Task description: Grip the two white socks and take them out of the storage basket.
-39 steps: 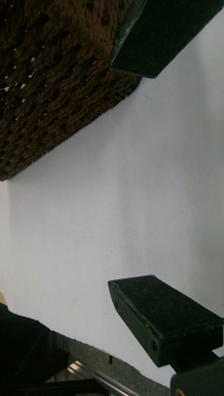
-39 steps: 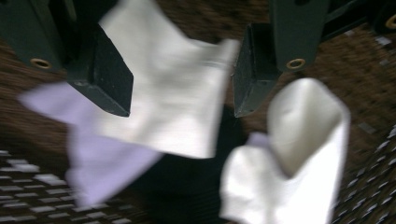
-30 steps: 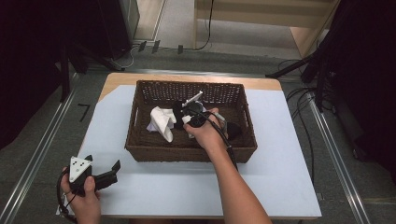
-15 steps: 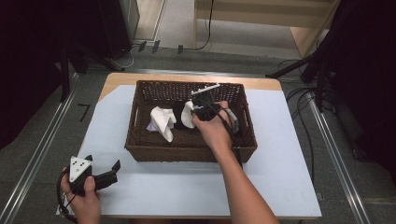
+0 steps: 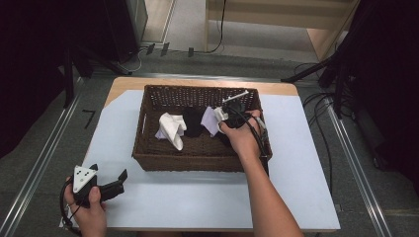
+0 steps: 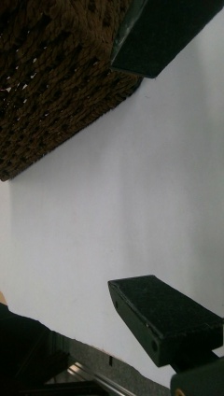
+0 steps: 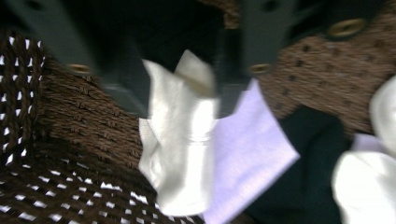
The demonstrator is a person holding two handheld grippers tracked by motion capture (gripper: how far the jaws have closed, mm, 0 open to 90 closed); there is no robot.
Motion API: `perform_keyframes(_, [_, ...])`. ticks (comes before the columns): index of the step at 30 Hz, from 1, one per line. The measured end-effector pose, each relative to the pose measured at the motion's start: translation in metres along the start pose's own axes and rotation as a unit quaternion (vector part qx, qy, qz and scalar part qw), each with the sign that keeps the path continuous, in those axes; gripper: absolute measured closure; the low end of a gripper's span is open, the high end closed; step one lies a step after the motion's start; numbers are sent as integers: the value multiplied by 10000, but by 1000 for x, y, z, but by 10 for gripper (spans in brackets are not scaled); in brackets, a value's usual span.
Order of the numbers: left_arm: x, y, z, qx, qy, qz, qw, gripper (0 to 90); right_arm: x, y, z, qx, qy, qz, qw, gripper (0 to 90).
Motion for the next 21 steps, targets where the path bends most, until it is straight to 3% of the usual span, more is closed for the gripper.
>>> perform_keyframes(5, [0,0,0,-8,-4,7,10000,3,16,-2,-1,-84,30,-141,9999,404])
perform_keyframes(11, [0,0,0,-4,-14,29,10000,3,30,-7,1,-128,32,-354,9993,390])
perform_keyframes(12, [0,0,0,-11,-12,32,10000,3,31,-7,2,-82,21,-388,9992,432])
perform_keyframes(13, [0,0,0,11,3,1,10000,3,31,-9,0,-48,127,-496,9987,582])
perform_keyframes(15, [1,0,0,20,9,-4,10000,3,29,-11,-1,-39,197,-588,9981,708])
perform_keyframes(18, [1,0,0,13,16,-2,10000,3,20,-9,2,23,135,-524,9985,787])
perform_keyframes(21, [1,0,0,23,24,-32,10000,3,15,-6,4,48,102,-387,9992,797])
Point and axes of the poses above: each handheld gripper's, and its own axes: x roughly forward along the jaws, y roughly out of its top, z roughly to its right, the point moved 9 cm from there along x, roughly forward along the jaws, and after that the axes turned 8 degrees about -y, right-handed, at the moved point
